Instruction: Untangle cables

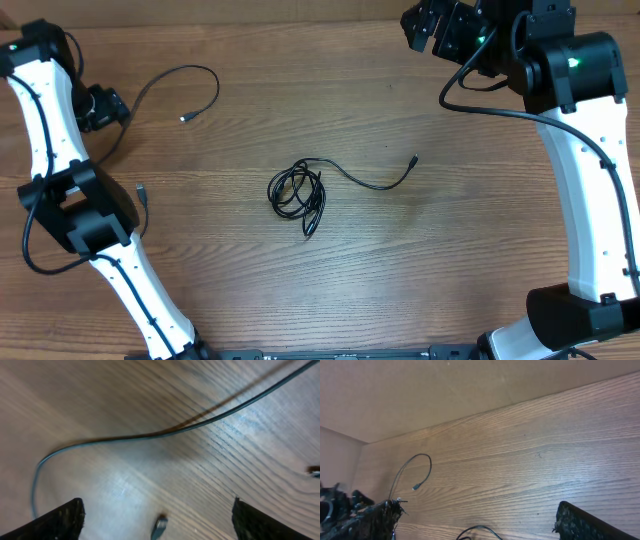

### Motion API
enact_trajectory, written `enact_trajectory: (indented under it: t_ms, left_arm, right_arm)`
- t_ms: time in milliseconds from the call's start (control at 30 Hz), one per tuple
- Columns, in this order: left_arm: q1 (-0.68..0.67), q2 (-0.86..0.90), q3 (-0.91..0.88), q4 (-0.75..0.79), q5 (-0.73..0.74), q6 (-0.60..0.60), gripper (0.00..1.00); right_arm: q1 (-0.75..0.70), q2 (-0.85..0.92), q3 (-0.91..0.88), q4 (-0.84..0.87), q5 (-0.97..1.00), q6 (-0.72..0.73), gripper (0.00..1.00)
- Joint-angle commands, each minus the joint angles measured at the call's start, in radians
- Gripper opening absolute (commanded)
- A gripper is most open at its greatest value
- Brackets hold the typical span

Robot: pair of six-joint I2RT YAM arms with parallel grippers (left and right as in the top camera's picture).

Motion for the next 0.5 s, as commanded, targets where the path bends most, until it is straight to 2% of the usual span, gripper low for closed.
enact_trajectory:
  t_ms: [0, 267, 400, 467]
  left_arm:
    - [0.0, 0.048, 0.0, 0.032, 0.078, 0.132, 0.92]
    - [-0.001, 0.084, 0.0, 0.206, 0.096, 0.198, 1.0]
    - [-0.001, 0.084, 0.0, 0.278, 0.21, 0.316, 0.85]
    - [-0.001, 0.091, -0.003, 0.296, 0.26, 0.352, 0.84]
  right_arm:
    - [0.004, -0.008, 0.009, 0.006, -0.006, -0.026, 1.0]
    - [0.004, -0.008, 0.009, 0.002, -0.006, -0.026, 1.0]
    - [0.004, -0.001, 0.002, 0.003, -0.005, -0.03, 1.0]
    - [0.004, 0.011, 0.0, 0.006, -0.005, -0.03, 1.0]
